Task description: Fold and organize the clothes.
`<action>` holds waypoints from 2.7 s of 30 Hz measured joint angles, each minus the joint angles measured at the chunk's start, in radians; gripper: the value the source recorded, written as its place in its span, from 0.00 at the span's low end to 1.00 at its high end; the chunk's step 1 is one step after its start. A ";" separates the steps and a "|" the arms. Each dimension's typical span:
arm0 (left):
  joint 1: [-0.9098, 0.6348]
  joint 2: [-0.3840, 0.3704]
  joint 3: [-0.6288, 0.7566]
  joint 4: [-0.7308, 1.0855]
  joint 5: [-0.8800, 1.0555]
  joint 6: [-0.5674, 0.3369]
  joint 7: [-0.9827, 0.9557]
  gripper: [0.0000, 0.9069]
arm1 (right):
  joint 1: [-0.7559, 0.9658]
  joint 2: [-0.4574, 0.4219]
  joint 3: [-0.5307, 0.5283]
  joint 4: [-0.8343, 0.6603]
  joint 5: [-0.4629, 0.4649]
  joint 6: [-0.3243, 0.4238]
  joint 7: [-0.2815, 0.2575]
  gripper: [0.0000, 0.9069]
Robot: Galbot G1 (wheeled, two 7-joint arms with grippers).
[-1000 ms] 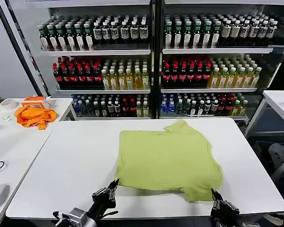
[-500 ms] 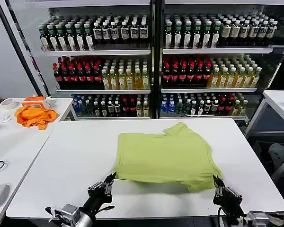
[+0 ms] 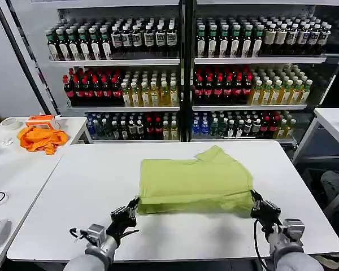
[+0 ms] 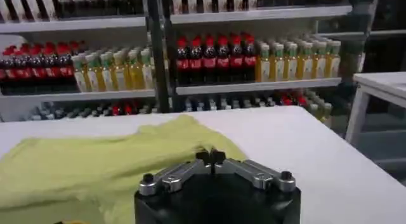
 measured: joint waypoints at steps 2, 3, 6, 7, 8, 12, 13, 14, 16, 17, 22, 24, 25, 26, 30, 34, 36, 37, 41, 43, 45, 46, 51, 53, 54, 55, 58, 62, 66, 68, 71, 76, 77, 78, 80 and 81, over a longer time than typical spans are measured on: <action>-0.020 -0.006 0.010 0.022 0.003 -0.004 -0.005 0.02 | 0.019 0.002 -0.010 -0.020 -0.007 -0.001 -0.002 0.00; -0.031 -0.008 0.015 0.033 0.005 -0.006 -0.007 0.02 | 0.026 0.003 -0.015 -0.028 -0.010 -0.002 -0.003 0.00; -0.054 -0.017 0.027 0.059 0.011 -0.009 -0.012 0.02 | 0.044 0.006 -0.027 -0.052 -0.020 -0.006 -0.005 0.00; -0.059 -0.020 0.031 0.066 0.013 -0.011 -0.013 0.02 | 0.049 0.007 -0.031 -0.058 -0.022 -0.008 -0.006 0.00; -0.064 -0.023 0.036 0.073 0.016 -0.012 -0.015 0.02 | 0.054 0.008 -0.034 -0.064 -0.025 -0.010 -0.007 0.00; -0.077 -0.037 0.050 0.096 0.030 -0.020 -0.024 1.00 | 0.062 0.015 -0.043 -0.075 -0.028 -0.019 -0.017 1.00; -0.078 -0.040 0.051 0.099 0.033 -0.022 -0.026 1.00 | 0.062 0.017 -0.044 -0.075 -0.029 -0.020 -0.021 1.00; -0.079 -0.044 0.051 0.101 0.036 -0.025 -0.030 1.00 | 0.062 0.018 -0.043 -0.075 -0.031 -0.020 -0.026 1.00; -0.078 -0.052 0.051 0.101 0.041 -0.032 -0.035 1.00 | 0.058 0.021 -0.042 -0.075 -0.035 -0.017 -0.036 1.00; -0.076 -0.055 0.051 0.101 0.044 -0.036 -0.038 1.00 | 0.056 0.021 -0.041 -0.074 -0.037 -0.014 -0.040 1.00; -0.056 -0.074 0.041 0.090 0.052 -0.057 -0.053 1.00 | 0.033 0.022 -0.026 -0.061 -0.039 -0.019 -0.046 1.00; -0.045 -0.080 0.041 0.083 0.055 -0.061 -0.060 1.00 | 0.019 0.025 -0.015 -0.054 -0.036 -0.026 -0.046 1.00; -0.038 -0.084 0.043 0.081 0.056 -0.062 -0.061 1.00 | 0.011 0.025 -0.009 -0.052 -0.034 -0.030 -0.046 1.00; -0.032 -0.087 0.045 0.079 0.057 -0.062 -0.064 1.00 | 0.004 0.026 -0.003 -0.052 -0.033 -0.034 -0.044 1.00; -0.013 -0.100 0.052 0.079 0.057 -0.062 -0.069 1.00 | -0.018 0.030 0.027 -0.056 -0.027 -0.053 -0.036 1.00; -0.010 -0.112 0.058 0.089 0.058 -0.058 -0.077 1.00 | -0.034 0.035 0.052 -0.069 -0.013 -0.071 -0.028 1.00; -0.010 -0.117 0.061 0.095 0.060 -0.057 -0.085 0.99 | -0.038 0.039 0.058 -0.079 -0.005 -0.080 -0.027 1.00; -0.010 -0.118 0.063 0.097 0.060 -0.056 -0.088 0.06 | -0.039 0.041 0.059 -0.085 0.000 -0.084 -0.027 1.00; -0.003 -0.121 0.071 0.104 0.068 -0.061 -0.094 0.03 | -0.042 0.052 0.061 -0.101 0.016 -0.089 -0.027 0.00; 0.001 -0.122 0.074 0.105 0.070 -0.068 -0.098 0.03 | -0.042 0.058 0.059 -0.103 0.020 -0.089 -0.028 0.00; 0.005 -0.123 0.075 0.104 0.070 -0.070 -0.099 0.03 | -0.041 0.062 0.058 -0.103 0.024 -0.090 -0.028 0.00; 0.007 -0.123 0.077 0.104 0.070 -0.070 -0.099 0.03 | -0.043 0.064 0.059 -0.104 0.025 -0.091 -0.028 0.00; 0.010 -0.127 0.076 0.109 0.068 -0.073 -0.101 0.03 | -0.052 0.073 0.060 -0.103 0.028 -0.087 -0.030 0.00; 0.010 -0.132 0.072 0.112 0.060 -0.072 -0.106 0.03 | -0.054 0.076 0.060 -0.104 0.028 -0.085 -0.030 0.00; 0.010 -0.134 0.071 0.114 0.056 -0.072 -0.106 0.03 | -0.054 0.077 0.060 -0.105 0.028 -0.084 -0.030 0.00; 0.009 -0.137 0.070 0.116 0.051 -0.072 -0.107 0.03 | -0.055 0.078 0.060 -0.105 0.028 -0.082 -0.030 0.00; 0.008 -0.143 0.069 0.122 0.034 -0.069 -0.109 0.03 | -0.058 0.078 0.060 -0.106 0.029 -0.079 -0.031 0.00; 0.005 -0.144 0.069 0.127 0.013 -0.069 -0.109 0.03 | -0.065 0.081 0.062 -0.103 0.029 -0.075 -0.034 0.00; 0.010 -0.142 0.068 0.124 -0.001 -0.073 -0.109 0.03 | -0.078 0.086 0.067 -0.091 0.027 -0.075 -0.037 0.00; 0.017 -0.146 0.063 0.117 -0.013 -0.075 -0.109 0.02 | -0.088 0.088 0.070 -0.078 0.026 -0.076 -0.038 0.00; 0.035 -0.154 0.056 0.099 -0.026 -0.081 -0.107 0.03 | -0.111 0.089 0.072 -0.055 0.021 -0.077 -0.035 0.00; 0.075 -0.153 0.035 0.053 -0.046 -0.084 -0.111 0.03 | -0.163 0.093 0.070 -0.002 0.007 -0.072 -0.035 0.00; 0.086 -0.149 0.030 0.041 -0.049 -0.086 -0.112 0.03 | -0.177 0.093 0.070 0.011 0.002 -0.070 -0.035 0.00; 0.099 -0.148 0.024 0.027 -0.051 -0.089 -0.112 0.03 | -0.191 0.092 0.070 0.025 -0.004 -0.067 -0.037 0.00; 0.126 -0.143 0.015 -0.002 -0.056 -0.093 -0.112 0.03 | -0.224 0.089 0.070 0.054 -0.016 -0.065 -0.040 0.00; 0.142 -0.140 0.009 -0.018 -0.059 -0.096 -0.114 0.03 | -0.241 0.087 0.070 0.068 -0.022 -0.064 -0.041 0.00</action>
